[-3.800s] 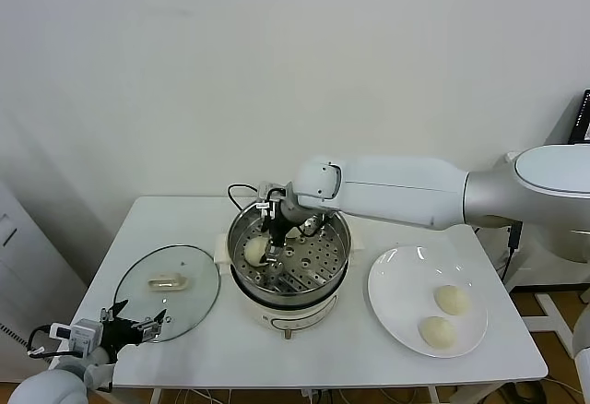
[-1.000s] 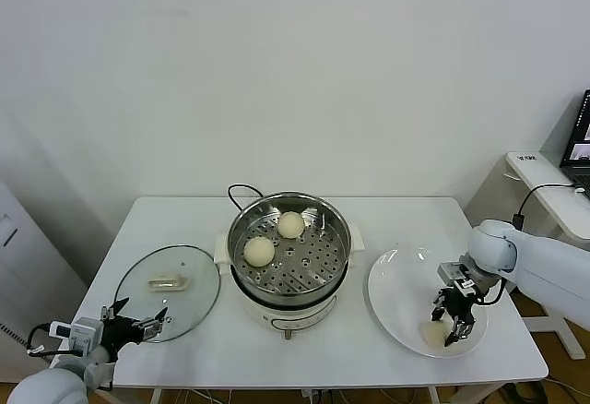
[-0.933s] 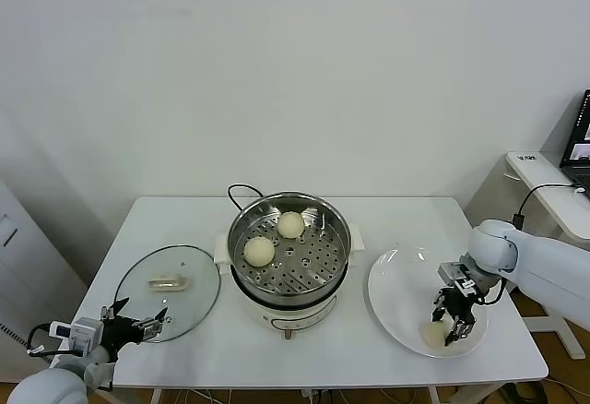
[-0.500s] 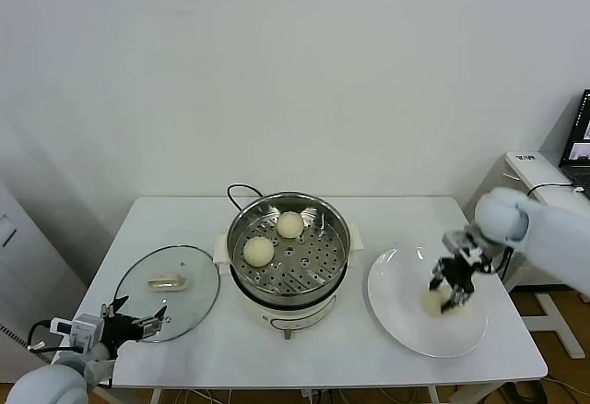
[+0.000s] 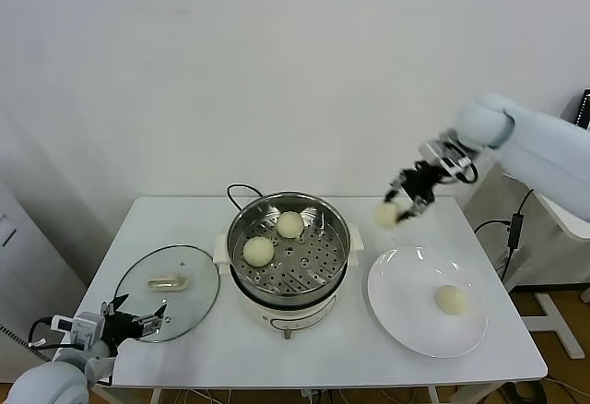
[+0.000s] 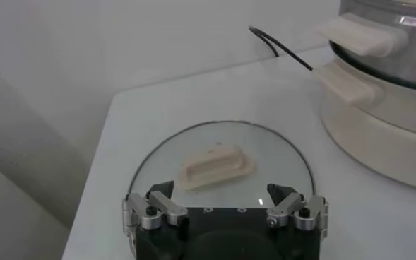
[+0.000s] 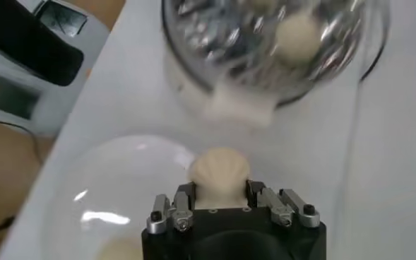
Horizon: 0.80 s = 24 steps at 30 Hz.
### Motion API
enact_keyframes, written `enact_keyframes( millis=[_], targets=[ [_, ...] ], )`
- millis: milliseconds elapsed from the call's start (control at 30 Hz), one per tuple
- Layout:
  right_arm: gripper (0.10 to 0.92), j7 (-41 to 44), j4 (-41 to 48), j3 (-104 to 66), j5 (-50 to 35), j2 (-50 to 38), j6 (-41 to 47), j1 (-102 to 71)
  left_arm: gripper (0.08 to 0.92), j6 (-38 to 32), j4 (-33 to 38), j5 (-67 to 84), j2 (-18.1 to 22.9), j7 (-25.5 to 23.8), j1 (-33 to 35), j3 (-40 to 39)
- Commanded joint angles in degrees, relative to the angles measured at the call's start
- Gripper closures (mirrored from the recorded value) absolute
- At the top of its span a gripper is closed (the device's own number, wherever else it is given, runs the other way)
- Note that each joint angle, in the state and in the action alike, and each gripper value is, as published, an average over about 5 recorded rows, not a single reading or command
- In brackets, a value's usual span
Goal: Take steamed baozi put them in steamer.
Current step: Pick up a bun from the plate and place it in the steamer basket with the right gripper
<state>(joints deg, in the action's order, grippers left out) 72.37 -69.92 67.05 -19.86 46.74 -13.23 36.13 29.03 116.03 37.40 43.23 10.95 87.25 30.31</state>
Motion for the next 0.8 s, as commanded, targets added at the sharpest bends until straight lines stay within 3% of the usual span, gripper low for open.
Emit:
enact_keyframes(
  millis=[33, 267, 800],
  targets=[
    [0.567, 0.7, 4.1, -1.6, -1.7, 15.5, -15.1, 3.1, 0.177, 0.0, -0.2, 0.0, 0.0, 0.0, -0.5, -0.2],
    [0.561, -0.1, 0.0, -0.5, 4.3, 22.0, -24.5, -0.9, 0.177, -0.1, -0.2, 0.0, 0.2, 0.0, -0.3, -0.3],
    [0.558, 0.5, -8.9, 0.0, 18.4, 21.5, -34.2, -7.8, 0.177, -0.5, -0.4, -0.1, 0.3, -0.1, 0.1, -0.1]
  ],
)
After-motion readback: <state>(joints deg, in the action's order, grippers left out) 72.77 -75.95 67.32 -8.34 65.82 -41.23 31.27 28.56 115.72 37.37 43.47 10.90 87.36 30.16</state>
